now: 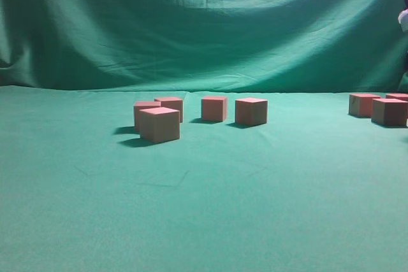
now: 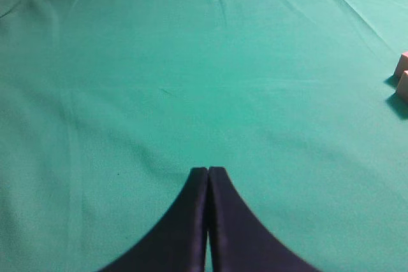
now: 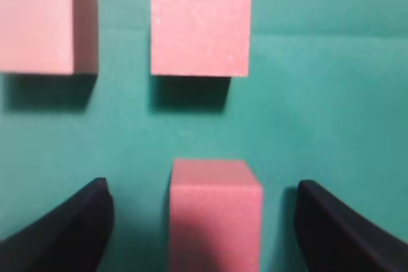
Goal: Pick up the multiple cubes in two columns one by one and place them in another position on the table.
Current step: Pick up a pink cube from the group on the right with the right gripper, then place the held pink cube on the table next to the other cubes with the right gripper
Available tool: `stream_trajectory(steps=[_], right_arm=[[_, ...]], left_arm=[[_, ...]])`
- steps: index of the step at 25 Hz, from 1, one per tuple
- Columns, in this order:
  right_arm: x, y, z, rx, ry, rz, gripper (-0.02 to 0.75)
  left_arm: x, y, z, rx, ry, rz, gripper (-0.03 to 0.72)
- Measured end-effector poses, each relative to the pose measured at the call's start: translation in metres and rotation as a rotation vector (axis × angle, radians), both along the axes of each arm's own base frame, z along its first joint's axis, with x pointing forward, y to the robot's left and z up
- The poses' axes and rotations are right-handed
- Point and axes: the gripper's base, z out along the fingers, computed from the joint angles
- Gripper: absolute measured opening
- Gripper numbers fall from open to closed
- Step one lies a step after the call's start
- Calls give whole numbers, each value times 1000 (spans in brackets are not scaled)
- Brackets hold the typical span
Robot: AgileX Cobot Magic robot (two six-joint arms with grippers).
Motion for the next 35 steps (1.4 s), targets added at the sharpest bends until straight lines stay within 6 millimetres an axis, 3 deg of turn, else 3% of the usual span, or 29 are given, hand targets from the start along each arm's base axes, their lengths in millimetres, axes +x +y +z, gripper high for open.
stream_trajectory(steps=[2, 9, 16, 22, 25, 28, 35], right_arm=[[1, 0, -1, 0, 1, 0, 573], [3, 1, -1, 3, -1, -1, 252], [8, 0, 15, -7, 77, -22, 259], [2, 11, 71, 124, 37, -40, 259], [-13, 26, 100, 232, 2, 51, 259], [-29, 53, 119, 287, -22, 199, 259], [-72, 146, 120, 268, 3, 607, 259]], left_arm=[[0, 0, 0, 0, 0, 0, 0], [0, 0, 0, 0, 0, 0, 0], [0, 0, 0, 0, 0, 0, 0], [0, 0, 0, 0, 0, 0, 0], [0, 0, 0, 0, 0, 0, 0], [0, 0, 0, 0, 0, 0, 0], [0, 0, 0, 0, 0, 0, 0]])
